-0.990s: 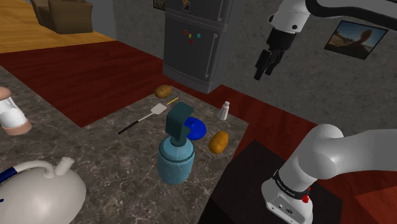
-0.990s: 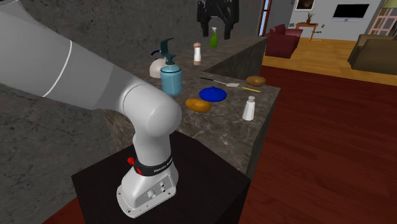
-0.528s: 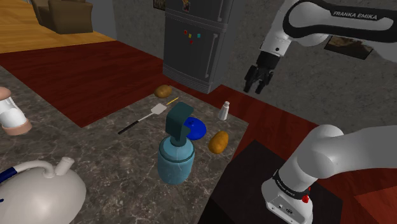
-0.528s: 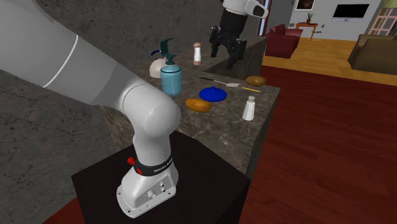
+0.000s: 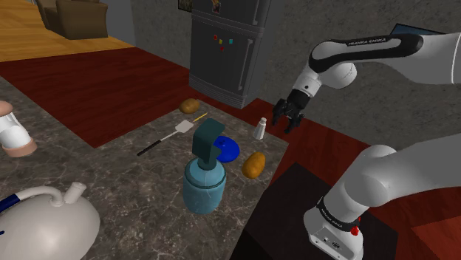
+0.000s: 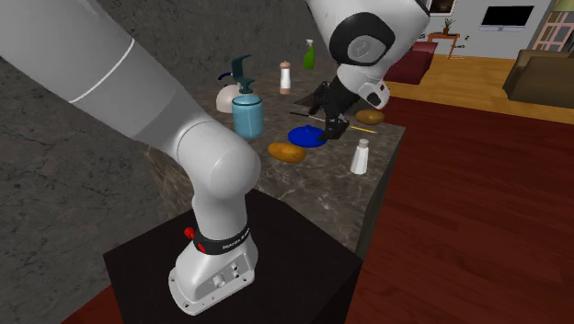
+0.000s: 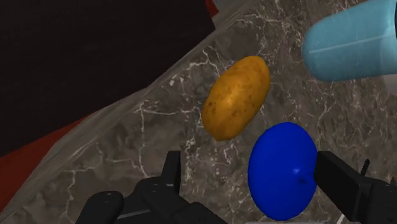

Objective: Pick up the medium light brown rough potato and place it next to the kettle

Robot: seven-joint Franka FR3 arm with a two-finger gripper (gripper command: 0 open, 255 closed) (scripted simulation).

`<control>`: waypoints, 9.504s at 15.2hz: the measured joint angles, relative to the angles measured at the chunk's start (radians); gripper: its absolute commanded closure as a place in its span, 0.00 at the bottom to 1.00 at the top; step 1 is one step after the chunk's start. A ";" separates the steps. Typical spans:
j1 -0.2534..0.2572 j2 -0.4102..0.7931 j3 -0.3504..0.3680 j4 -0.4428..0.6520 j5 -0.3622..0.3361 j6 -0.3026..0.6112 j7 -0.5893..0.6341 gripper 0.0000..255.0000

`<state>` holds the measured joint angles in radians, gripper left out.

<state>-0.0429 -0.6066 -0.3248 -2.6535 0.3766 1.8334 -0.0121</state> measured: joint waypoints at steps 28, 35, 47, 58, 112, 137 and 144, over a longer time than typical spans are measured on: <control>0.181 0.361 -0.143 -0.180 0.580 0.232 -0.289 1.00; 0.174 0.335 -0.140 -0.183 0.563 0.227 -0.264 1.00; 0.119 0.140 -0.100 -0.175 0.441 0.149 -0.058 1.00; 0.081 0.003 -0.063 -0.133 0.377 0.050 0.103 1.00; 0.383 0.176 0.788 0.241 0.948 0.583 0.675 1.00; 0.535 0.893 1.058 0.755 0.395 1.131 1.141 1.00; 0.499 0.962 1.122 0.730 0.459 1.211 1.034 1.00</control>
<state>0.4560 0.3550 0.7974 -1.9232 0.8355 3.0445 1.0216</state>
